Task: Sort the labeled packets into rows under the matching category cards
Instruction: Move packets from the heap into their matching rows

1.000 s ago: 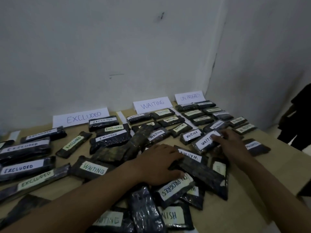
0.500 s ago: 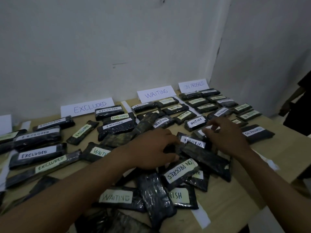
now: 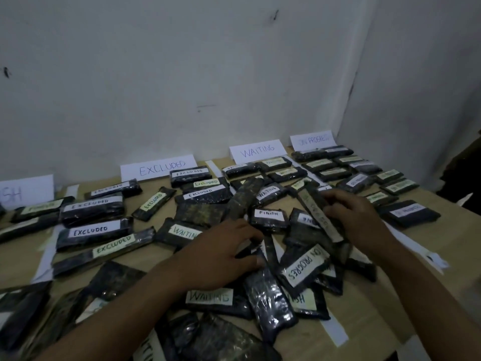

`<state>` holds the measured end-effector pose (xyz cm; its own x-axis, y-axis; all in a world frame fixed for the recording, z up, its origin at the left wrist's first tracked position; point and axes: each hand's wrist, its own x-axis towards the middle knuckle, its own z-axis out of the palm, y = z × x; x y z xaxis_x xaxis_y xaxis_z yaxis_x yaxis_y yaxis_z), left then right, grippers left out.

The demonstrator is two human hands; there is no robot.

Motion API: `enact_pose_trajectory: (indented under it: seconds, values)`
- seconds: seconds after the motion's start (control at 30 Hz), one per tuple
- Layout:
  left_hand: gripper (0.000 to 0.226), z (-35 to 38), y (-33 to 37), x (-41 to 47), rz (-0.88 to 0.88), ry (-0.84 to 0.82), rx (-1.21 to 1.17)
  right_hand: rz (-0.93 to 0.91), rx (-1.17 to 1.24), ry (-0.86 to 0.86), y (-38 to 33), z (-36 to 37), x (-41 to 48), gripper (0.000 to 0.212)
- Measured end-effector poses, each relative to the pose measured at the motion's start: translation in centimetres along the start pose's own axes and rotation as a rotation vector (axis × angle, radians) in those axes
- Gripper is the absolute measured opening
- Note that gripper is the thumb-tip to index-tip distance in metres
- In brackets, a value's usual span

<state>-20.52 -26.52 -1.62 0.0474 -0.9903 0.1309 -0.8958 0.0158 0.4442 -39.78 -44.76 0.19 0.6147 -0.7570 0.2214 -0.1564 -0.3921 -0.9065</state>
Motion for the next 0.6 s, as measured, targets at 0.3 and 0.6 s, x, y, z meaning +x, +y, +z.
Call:
enact_pose_trajectory:
  seconds: [0.3,0.6]
  values:
    - [0.037,-1.0,-0.5,-0.6,-0.145,0.275,-0.735,0.19,0.58,-0.113,-4.2,8.0,0.9,0.015]
    - [0.02,-2.7,-0.7,-0.6,-0.281,0.582,-1.049,0.123,0.584,-0.24,-5.7,11.2,1.2,0.018]
